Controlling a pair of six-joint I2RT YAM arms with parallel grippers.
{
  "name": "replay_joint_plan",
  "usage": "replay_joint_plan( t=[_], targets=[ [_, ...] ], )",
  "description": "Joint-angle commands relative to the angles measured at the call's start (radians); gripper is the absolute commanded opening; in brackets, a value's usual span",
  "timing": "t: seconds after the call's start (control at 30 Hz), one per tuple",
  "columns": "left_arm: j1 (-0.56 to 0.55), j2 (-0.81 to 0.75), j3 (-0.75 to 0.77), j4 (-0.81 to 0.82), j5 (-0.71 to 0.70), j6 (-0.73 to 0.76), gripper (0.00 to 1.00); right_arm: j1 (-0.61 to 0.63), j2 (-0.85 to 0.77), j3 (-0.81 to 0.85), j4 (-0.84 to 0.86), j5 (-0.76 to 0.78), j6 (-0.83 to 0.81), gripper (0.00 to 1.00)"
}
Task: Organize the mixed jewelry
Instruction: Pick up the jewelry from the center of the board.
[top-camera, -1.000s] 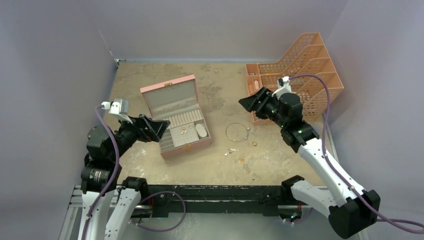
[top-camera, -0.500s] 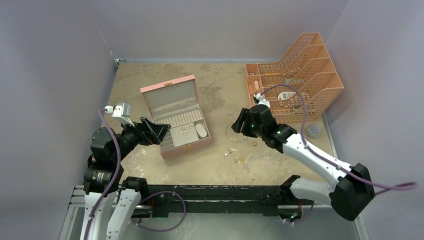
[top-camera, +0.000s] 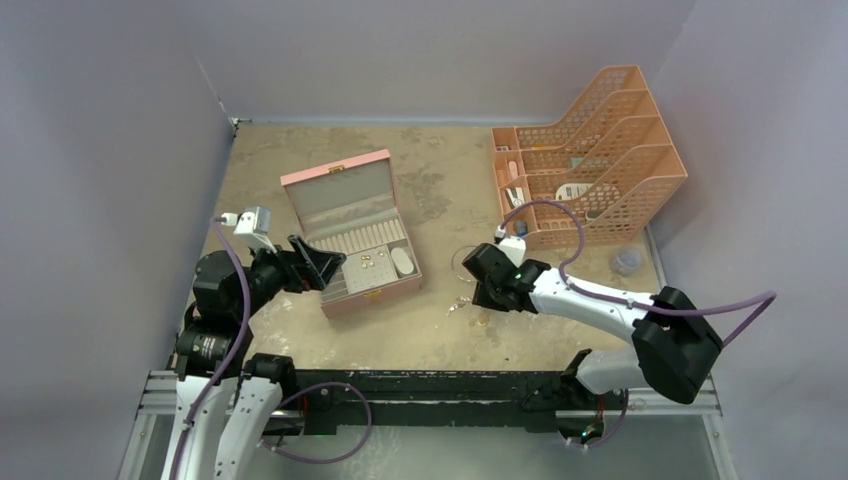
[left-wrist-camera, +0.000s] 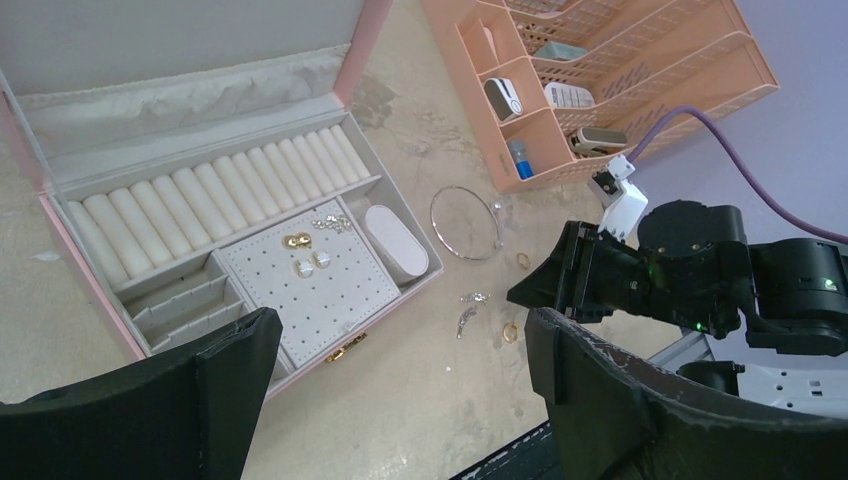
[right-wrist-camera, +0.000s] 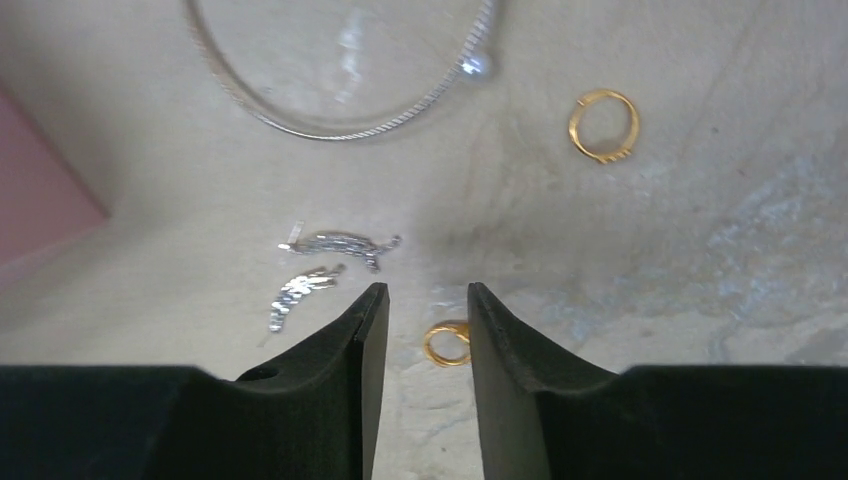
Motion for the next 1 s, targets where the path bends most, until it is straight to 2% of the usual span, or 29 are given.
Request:
replay_joint_plan(
  t=[0.0, 0.1, 0.3, 0.67, 0.97],
  targets=[
    [0.006, -0.007, -0.011, 0.042, 0.004, -0.006, 0.93, 0.013, 0.006, -0.036, -0.055, 0.034, 0.071, 0.33],
    [0.007, -0.001, -0.012, 0.038, 0.008, -0.003, 0.93, 0.017, 0.016, -0.048, -0.049, 0.018, 0.074, 0.28],
    [0.006, -0.01, -0.019, 0.039, 0.002, -0.003, 0.93, 0.022, 0.017, -0.056, -0.06, 0.013, 0.075, 0.26],
    [0.006, -0.006, -0.035, 0.045, -0.007, -0.012, 0.92, 0.029, -0.045, -0.07, -0.11, -0.052, 0.073, 0.29],
    [0.007, -0.004, -0.035, 0.042, -0.013, -0.012, 0.92, 0.036, 0.017, -0.071, -0.088, -0.068, 0.064, 0.3]
  ],
)
